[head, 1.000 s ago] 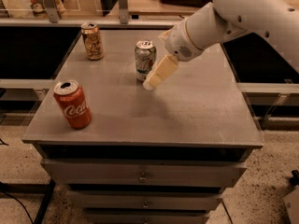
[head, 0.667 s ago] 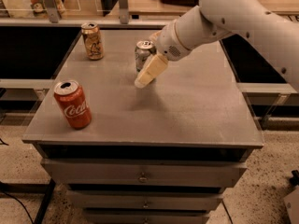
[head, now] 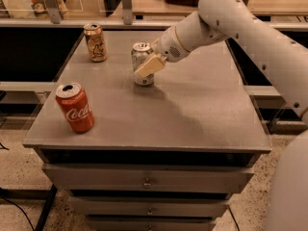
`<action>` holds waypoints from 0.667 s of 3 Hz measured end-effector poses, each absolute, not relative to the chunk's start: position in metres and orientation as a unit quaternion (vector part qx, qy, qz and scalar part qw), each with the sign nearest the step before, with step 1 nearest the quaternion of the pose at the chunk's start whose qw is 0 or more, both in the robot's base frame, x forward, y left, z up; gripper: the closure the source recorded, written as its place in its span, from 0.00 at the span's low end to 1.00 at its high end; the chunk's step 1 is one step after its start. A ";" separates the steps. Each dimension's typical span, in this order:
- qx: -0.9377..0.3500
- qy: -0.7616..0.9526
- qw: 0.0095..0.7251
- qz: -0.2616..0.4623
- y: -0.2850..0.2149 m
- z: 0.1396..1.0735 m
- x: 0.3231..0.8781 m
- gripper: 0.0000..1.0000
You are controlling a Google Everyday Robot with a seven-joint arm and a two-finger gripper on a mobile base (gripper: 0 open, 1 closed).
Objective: Pick 7up can
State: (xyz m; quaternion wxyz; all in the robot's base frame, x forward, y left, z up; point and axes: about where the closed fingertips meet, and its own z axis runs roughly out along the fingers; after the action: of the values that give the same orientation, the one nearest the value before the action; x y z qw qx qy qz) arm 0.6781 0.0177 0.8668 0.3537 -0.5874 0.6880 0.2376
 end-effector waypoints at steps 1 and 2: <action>-0.577 0.698 0.342 0.250 0.018 0.866 0.686 0.64; -0.567 0.703 0.333 0.270 0.012 0.881 0.683 0.87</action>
Offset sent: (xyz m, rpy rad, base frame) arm 0.0002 -0.0204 0.0388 0.0585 0.1411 -0.0163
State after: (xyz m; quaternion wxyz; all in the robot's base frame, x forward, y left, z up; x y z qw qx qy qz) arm 0.6835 0.0119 0.8807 0.3331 -0.5672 0.7030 0.2704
